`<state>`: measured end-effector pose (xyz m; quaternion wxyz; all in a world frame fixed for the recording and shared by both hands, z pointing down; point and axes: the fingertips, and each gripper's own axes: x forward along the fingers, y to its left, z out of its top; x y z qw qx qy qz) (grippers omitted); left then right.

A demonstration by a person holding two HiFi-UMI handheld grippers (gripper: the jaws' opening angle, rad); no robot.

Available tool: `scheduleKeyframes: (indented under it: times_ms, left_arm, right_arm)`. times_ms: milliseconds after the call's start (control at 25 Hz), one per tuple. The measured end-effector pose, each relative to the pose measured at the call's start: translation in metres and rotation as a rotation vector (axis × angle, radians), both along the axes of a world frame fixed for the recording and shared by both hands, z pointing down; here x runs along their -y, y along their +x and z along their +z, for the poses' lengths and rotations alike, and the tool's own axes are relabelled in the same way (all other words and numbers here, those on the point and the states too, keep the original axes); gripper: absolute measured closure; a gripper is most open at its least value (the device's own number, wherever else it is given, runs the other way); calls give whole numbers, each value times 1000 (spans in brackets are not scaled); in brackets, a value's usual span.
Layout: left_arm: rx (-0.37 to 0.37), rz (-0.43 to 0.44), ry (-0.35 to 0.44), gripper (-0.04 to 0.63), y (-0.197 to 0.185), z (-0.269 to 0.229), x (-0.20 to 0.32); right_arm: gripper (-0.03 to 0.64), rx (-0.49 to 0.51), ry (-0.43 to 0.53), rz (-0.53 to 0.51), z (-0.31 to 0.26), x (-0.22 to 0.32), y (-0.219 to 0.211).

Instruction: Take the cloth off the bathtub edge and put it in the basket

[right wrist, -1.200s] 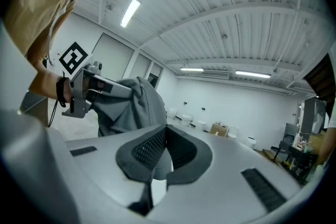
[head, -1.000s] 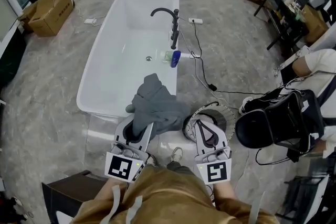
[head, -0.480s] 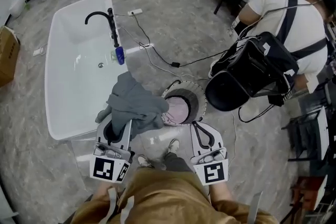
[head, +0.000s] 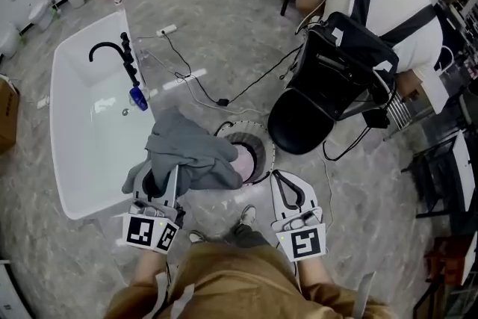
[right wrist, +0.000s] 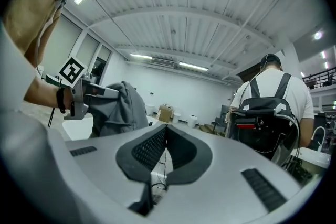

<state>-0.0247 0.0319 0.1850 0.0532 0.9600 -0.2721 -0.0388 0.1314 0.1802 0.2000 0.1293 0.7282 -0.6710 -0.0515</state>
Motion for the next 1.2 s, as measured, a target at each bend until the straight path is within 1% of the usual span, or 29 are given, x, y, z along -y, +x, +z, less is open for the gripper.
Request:
scheduleKeyframes:
  times_ms: [120, 200, 320, 440, 600, 720, 840, 920, 1000, 1080, 1200]
  left_arm:
    - [38, -28, -6, 495, 52, -12, 13]
    - [60, -52, -12, 495, 73, -14, 23]
    - [75, -88, -16, 495, 75, -5, 19]
    - [70, -100, 3, 495, 78, -1, -3]
    - [49, -65, 45, 495, 95, -4, -34]
    - [29, -24, 53, 495, 106, 0, -57]
    - [9, 20, 60, 495, 108, 4, -77]
    - [11, 44, 61, 495, 111, 6, -83]
    - [17, 64, 59, 495, 121, 9, -85]
    - [27, 84, 52, 495, 138, 12, -77]
    - [55, 125, 20, 495, 170, 11, -40]
  right_arm:
    - [611, 27, -2, -25, -12, 20, 53]
    - [611, 39, 3, -52, -16, 36, 77]
    - [611, 71, 10, -91, -6, 44, 86]
    - [611, 79, 32, -124, 3, 35, 91]
    - [611, 68, 71, -139, 8, 20, 98]
    - [611, 76, 78, -118, 15, -1, 97]
    - [611, 47, 79, -100, 21, -21, 91]
    - [611, 49, 94, -85, 21, -27, 90]
    - [611, 48, 76, -75, 24, -31, 92]
    - [611, 39, 44, -67, 29, -22, 104]
    - [611, 69, 25, -52, 23, 21, 126]
